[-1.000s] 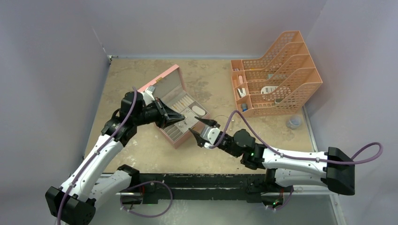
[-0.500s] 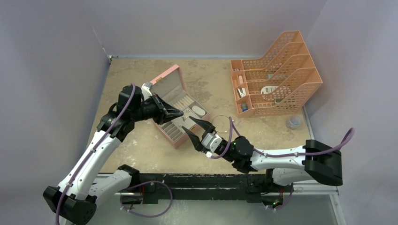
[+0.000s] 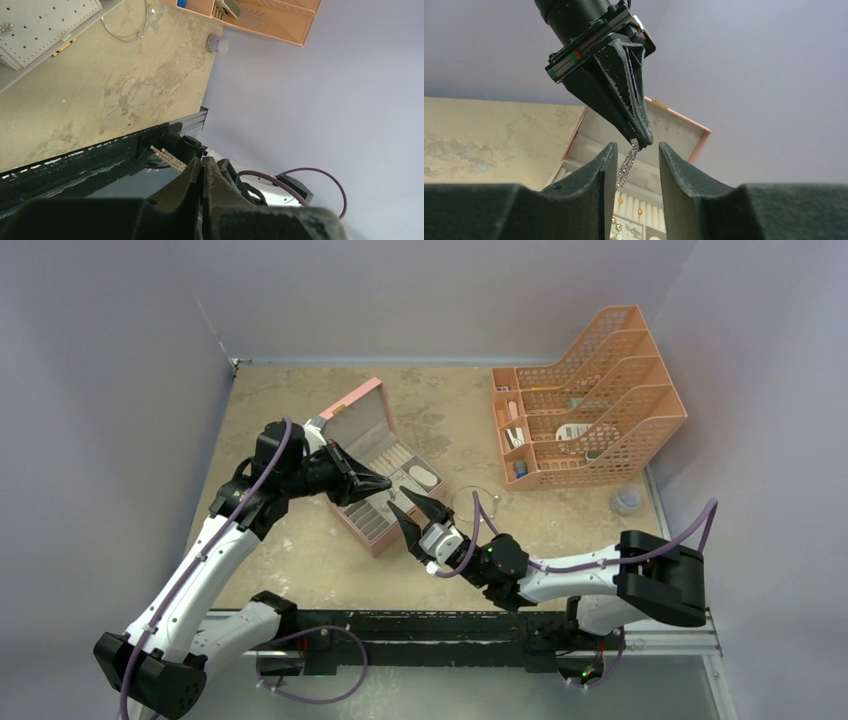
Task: Organize the mixed jewelry
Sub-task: Pick up the jewelry from the center of the board.
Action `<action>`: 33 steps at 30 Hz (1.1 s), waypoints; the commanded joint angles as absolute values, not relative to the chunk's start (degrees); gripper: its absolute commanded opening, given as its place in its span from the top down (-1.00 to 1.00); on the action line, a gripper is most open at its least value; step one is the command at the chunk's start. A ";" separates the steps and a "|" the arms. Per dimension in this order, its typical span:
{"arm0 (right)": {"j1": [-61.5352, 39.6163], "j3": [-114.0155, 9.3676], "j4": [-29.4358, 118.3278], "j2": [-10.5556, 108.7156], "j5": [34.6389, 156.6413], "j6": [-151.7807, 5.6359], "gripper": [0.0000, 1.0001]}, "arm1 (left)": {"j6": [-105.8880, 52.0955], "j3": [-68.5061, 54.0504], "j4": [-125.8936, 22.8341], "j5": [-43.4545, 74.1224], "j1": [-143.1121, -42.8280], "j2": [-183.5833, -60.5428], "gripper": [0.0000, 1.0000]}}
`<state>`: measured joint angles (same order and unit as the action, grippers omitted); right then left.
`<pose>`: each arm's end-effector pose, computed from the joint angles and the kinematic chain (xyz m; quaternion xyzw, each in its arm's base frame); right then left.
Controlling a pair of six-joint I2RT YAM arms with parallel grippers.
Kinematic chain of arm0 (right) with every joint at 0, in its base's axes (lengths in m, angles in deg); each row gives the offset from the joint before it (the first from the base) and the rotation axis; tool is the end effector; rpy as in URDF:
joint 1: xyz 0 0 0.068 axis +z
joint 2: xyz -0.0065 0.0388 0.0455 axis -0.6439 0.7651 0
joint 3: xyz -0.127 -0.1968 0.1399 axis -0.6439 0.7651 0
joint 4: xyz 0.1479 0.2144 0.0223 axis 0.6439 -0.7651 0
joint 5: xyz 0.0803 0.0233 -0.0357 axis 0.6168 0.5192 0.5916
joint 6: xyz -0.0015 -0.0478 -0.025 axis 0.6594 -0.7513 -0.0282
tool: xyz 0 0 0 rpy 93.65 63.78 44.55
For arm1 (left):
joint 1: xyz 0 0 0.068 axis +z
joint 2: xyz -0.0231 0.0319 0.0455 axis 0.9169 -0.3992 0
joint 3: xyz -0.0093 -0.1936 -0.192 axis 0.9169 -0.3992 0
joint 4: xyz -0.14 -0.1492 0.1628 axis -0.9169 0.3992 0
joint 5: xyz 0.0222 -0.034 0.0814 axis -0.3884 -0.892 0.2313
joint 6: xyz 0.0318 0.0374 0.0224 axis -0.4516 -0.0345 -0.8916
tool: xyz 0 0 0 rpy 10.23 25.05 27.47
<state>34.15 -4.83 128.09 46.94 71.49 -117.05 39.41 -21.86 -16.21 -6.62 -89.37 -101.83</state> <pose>0.0810 0.2496 0.2784 -0.3240 0.3731 0.2098 0.8437 0.1788 -0.0949 0.3465 -0.2735 0.8042 -0.5116 0.1291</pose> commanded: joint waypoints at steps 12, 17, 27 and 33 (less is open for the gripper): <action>34.45 -9.29 133.21 49.43 69.80 -119.76 0.47 | 43.17 -21.10 -15.22 -8.38 -89.04 -100.86 1.00; 34.45 -9.11 132.53 49.65 69.37 -121.73 0.48 | 43.06 -21.07 -15.41 -8.46 -89.02 -100.81 1.00; 34.51 -9.81 129.25 50.06 70.29 -124.62 0.47 | 43.02 -21.55 -15.59 -8.55 -89.06 -100.30 1.00; 34.46 -10.17 129.92 50.26 69.61 -124.71 0.54 | 42.99 -21.69 -15.59 -8.57 -89.01 -100.27 1.00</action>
<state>34.15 -7.61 126.95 50.48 70.59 -123.90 39.52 -21.90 -16.32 -7.71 -89.37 -101.27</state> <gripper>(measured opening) 0.235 0.008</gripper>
